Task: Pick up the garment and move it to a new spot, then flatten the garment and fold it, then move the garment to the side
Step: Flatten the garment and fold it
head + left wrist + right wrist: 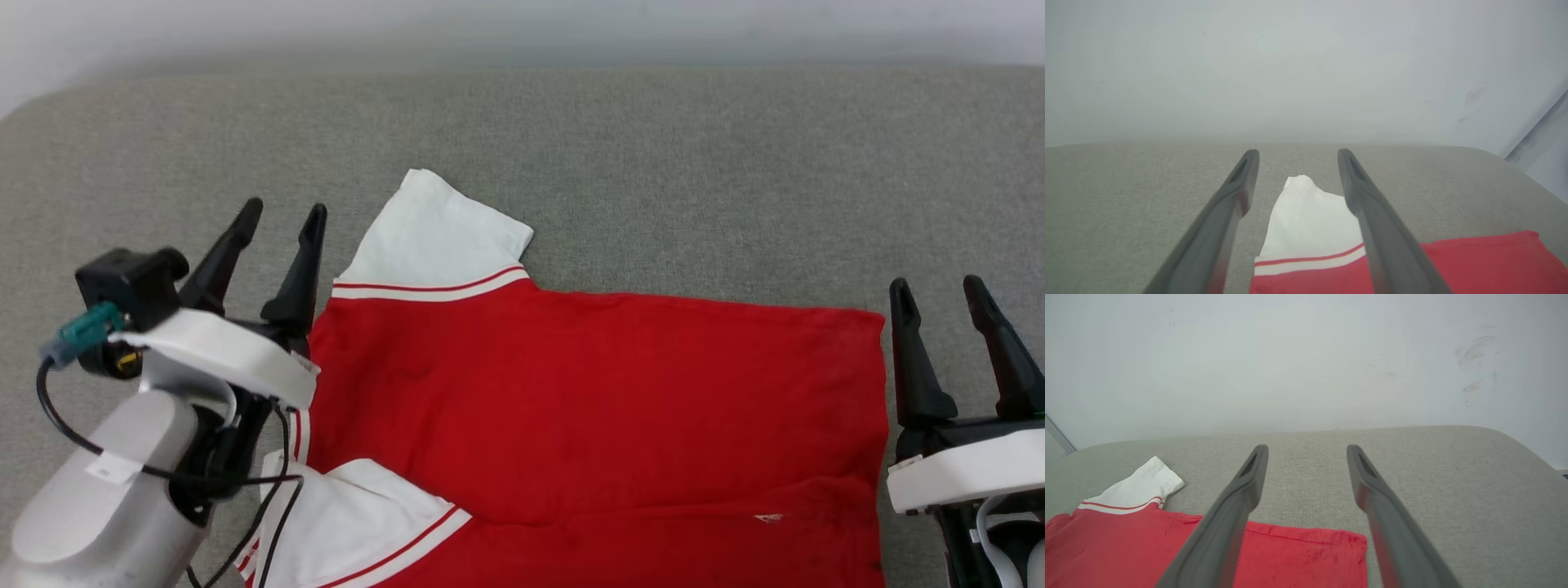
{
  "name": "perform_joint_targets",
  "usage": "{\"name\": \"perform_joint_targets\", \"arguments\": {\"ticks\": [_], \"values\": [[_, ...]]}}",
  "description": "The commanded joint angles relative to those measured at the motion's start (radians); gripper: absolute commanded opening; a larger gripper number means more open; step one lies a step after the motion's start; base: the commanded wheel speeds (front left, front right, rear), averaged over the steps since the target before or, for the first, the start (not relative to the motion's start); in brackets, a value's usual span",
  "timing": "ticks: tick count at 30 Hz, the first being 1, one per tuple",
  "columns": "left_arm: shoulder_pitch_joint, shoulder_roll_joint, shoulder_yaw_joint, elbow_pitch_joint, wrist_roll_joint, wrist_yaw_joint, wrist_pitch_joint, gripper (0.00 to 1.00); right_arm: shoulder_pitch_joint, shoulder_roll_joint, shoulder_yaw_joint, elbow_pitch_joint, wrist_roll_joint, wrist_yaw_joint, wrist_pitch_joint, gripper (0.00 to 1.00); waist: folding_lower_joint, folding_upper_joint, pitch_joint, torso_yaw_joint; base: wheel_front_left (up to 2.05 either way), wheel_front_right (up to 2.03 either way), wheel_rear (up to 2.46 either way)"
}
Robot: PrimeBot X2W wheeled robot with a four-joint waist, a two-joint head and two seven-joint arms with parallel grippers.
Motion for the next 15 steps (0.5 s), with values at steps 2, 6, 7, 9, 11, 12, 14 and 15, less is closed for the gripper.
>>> {"name": "perform_joint_targets", "arguments": {"ticks": [2, 6, 7, 9, 11, 12, 14, 15], "values": [[-0.062, -0.006, 0.005, 0.025, 0.003, -0.027, 0.007, 1.0, -0.028, 0.004, -0.003, -0.008, -0.002, -0.001, 0.001, 1.0, -0.0001, 0.0, 0.073, -0.03, 0.0, 0.0, 0.0], [-0.178, 0.005, -0.002, 0.081, -0.017, -0.082, 0.09, 1.0, -0.06, 0.004, 0.009, 0.001, 0.021, -0.001, -0.007, 1.0, -0.0001, 0.0, 0.118, -0.062, 0.0, 0.0, 0.0], [-0.21, 0.01, -0.005, 0.096, -0.021, -0.097, 0.12, 1.0, -0.066, 0.004, 0.009, 0.007, 0.025, -0.001, -0.007, 1.0, -0.0001, 0.0, 0.126, -0.069, 0.0, 0.0, 0.0], [-0.265, 0.018, -0.016, 0.125, -0.048, -0.127, 0.202, 1.0, -0.073, 0.004, 0.017, 0.015, 0.03, -0.001, -0.013, 1.0, -0.0001, 0.0, 0.139, -0.085, 0.0, 0.0, 0.0], [-0.318, 0.036, -0.021, 0.158, -0.081, -0.152, 0.295, 1.0, -0.081, 0.004, 0.021, 0.026, 0.037, -0.001, -0.016, 1.0, -0.0001, 0.0, 0.152, -0.102, 0.0, 0.0, 0.0], [-0.342, 0.043, -0.028, 0.175, -0.097, -0.166, 0.349, 1.0, -0.085, 0.004, 0.024, 0.029, 0.042, -0.001, -0.022, 1.0, -0.0001, 0.0, 0.157, -0.11, 0.0, 0.0, 0.0], [-0.389, 0.064, -0.039, 0.209, -0.132, -0.184, 0.459, 1.0, -0.087, 0.004, 0.031, 0.041, 0.049, -0.001, -0.027, 1.0, -0.0001, 0.0, 0.17, -0.13, 0.0, 0.0, 0.0], [-0.411, 0.074, -0.045, 0.224, -0.147, -0.19, 0.513, 1.0, -0.088, 0.004, 0.032, 0.047, 0.055, -0.001, -0.033, 1.0, -0.0001, 0.0, 0.174, -0.139, 0.0, 0.0, 0.0]]}}
